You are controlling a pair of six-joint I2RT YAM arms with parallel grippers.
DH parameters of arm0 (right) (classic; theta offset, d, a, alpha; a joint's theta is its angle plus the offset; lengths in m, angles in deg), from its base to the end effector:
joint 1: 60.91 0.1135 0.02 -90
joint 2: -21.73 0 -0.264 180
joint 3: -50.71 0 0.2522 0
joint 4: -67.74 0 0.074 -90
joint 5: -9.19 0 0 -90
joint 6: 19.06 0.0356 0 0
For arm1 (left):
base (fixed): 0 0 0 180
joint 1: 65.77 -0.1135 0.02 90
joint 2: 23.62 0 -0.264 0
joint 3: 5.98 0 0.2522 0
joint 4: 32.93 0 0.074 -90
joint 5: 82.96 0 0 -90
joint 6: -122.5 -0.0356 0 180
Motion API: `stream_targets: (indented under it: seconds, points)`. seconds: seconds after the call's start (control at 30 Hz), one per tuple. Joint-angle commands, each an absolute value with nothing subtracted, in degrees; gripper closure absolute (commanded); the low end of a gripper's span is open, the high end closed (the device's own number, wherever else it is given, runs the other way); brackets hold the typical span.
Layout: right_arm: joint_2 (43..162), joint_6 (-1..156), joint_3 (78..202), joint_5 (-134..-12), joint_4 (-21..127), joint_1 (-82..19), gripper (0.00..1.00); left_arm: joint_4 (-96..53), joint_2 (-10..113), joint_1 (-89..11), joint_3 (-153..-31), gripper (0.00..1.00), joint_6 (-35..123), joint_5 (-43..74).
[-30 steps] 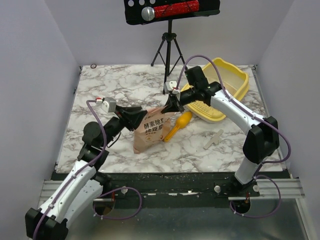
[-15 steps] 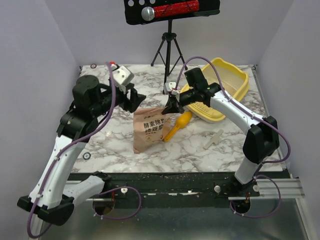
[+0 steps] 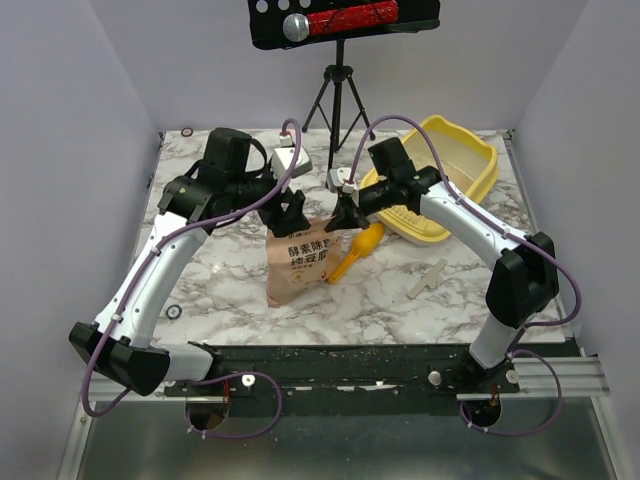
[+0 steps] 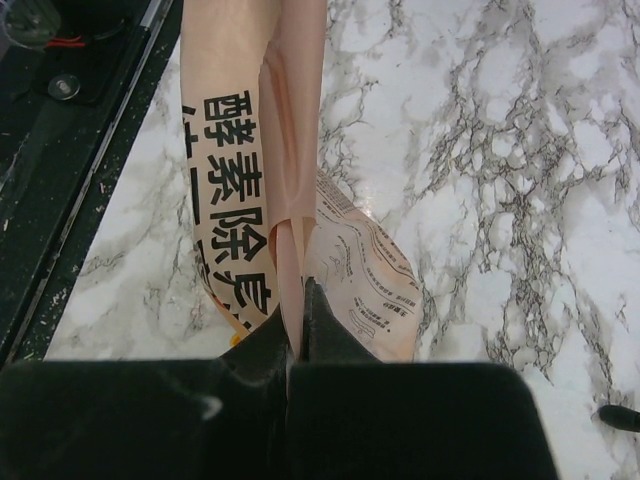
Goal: Fill the litter box with clean litter
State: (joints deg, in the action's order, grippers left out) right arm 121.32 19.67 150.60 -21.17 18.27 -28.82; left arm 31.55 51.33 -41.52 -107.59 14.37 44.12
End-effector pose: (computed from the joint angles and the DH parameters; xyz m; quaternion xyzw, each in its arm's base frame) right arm 0.3025 0.2259 0.3055 -0.6702 0.4919 0.4091 0.3760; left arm 0.2262 -0.1254 0.4188 0.4382 0.7434 -0.3074 0.4011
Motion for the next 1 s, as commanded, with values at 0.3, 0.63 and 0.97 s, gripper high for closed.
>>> stream_targets:
  seconds: [0.3,0.63,0.97]
  points:
    - [116.8,17.3,149.3,-21.5,15.5,-28.5,1.0,30.2,53.5,-39.8,-99.8,0.21,13.4,44.6]
    - [117.2,17.2,149.9,-20.8,14.5,-28.4,1.0,25.8,55.7,-38.0,-95.6,0.6,14.0,41.2]
    - [115.7,27.5,151.2,-28.5,18.5,-28.6,0.53,6.4,43.2,-26.9,-86.8,1.0,7.7,9.8]
